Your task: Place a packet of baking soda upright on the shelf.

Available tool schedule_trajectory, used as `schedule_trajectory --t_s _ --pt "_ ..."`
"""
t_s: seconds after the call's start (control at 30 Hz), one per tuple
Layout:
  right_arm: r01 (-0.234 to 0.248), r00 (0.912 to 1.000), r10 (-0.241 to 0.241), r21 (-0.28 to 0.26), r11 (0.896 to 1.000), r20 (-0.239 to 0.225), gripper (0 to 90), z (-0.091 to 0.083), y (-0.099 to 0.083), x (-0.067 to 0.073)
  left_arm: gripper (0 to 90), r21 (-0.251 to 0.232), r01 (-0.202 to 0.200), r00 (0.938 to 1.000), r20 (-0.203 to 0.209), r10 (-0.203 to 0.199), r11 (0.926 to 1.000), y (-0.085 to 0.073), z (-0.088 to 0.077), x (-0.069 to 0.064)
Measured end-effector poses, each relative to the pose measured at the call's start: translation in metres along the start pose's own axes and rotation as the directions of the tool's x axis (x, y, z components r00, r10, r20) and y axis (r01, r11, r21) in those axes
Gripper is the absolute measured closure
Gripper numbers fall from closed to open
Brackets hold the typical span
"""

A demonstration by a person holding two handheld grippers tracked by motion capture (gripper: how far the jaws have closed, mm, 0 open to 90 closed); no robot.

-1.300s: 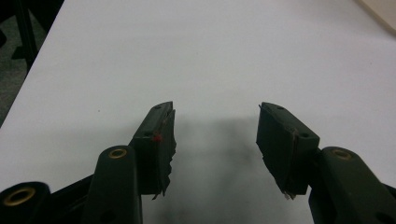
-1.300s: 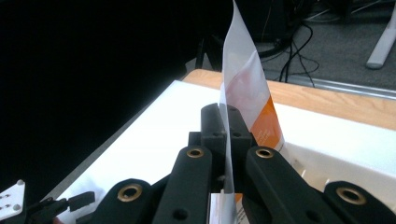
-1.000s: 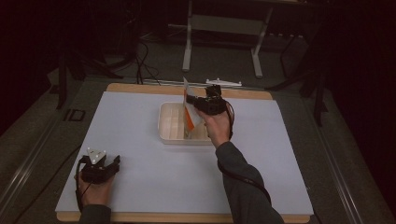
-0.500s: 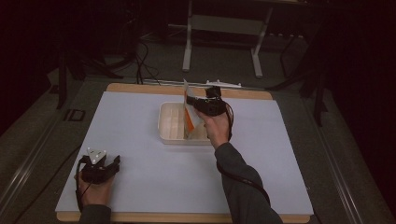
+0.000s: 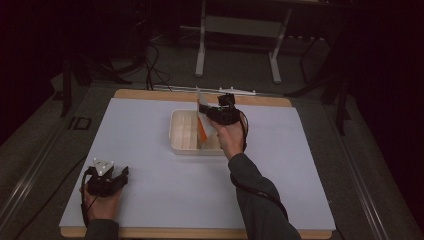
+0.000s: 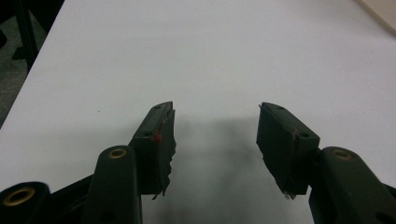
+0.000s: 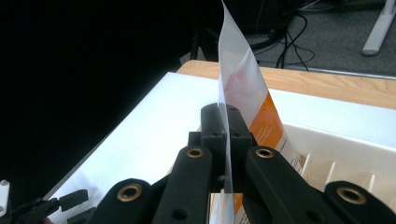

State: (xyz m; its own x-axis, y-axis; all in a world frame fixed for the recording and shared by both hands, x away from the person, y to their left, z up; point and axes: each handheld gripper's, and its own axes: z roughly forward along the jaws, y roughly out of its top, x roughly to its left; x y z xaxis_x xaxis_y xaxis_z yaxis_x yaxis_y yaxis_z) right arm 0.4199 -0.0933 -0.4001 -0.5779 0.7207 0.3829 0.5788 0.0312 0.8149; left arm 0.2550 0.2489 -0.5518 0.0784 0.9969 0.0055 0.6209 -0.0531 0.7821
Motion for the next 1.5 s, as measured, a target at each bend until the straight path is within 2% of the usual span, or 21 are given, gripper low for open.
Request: schedule_trajectory --t_s 0.47,0.7,0.97,1.2,1.27,1.33,1.43,1.5 --pt "-0.029 0.9993 0.029 -0.009 1.0 0.023 89.9 0.006 -0.001 -0.007 46.2 -0.001 0.001 1.0 0.001 -0.001 1.0 0.0 0.0 0.0" --pt "-0.006 0.998 0.005 0.013 1.0 0.062 90.0 0.009 0.003 -0.007 46.1 -0.004 0.002 1.0 0.002 -0.002 1.0 0.0 0.0 0.0" --pt "0.027 0.99 -0.033 0.047 0.999 0.137 90.0 0.013 0.011 -0.004 46.1 -0.003 0.006 1.0 0.004 -0.006 1.0 0.0 0.0 0.0" --pt "0.03 0.9885 -0.04 0.069 0.997 0.146 89.6 0.017 0.015 -0.003 46.0 -0.004 0.006 1.0 0.005 -0.006 1.0 0.0 0.0 0.001" --pt "0.035 0.9893 -0.045 0.072 0.997 0.139 87.0 0.017 0.015 -0.003 46.0 -0.005 0.007 1.0 0.007 -0.007 1.0 0.0 0.0 0.001" --pt "0.031 0.9917 -0.04 0.074 0.997 0.122 80.0 0.015 0.016 -0.003 46.0 -0.005 0.006 1.0 0.007 -0.006 1.0 0.0 0.0 0.001" --pt "0.046 0.9919 -0.056 0.083 0.995 0.114 75.4 0.014 0.016 -0.001 46.0 -0.005 0.007 0.9999 0.007 -0.007 1.0 0.0 0.0 0.001" --pt "0.074 0.9904 -0.084 0.093 0.993 0.109 68.1 0.01 0.017 0.001 45.9 -0.003 0.005 1.0 0.007 -0.005 1.0 0.0 -0.001 0.001"
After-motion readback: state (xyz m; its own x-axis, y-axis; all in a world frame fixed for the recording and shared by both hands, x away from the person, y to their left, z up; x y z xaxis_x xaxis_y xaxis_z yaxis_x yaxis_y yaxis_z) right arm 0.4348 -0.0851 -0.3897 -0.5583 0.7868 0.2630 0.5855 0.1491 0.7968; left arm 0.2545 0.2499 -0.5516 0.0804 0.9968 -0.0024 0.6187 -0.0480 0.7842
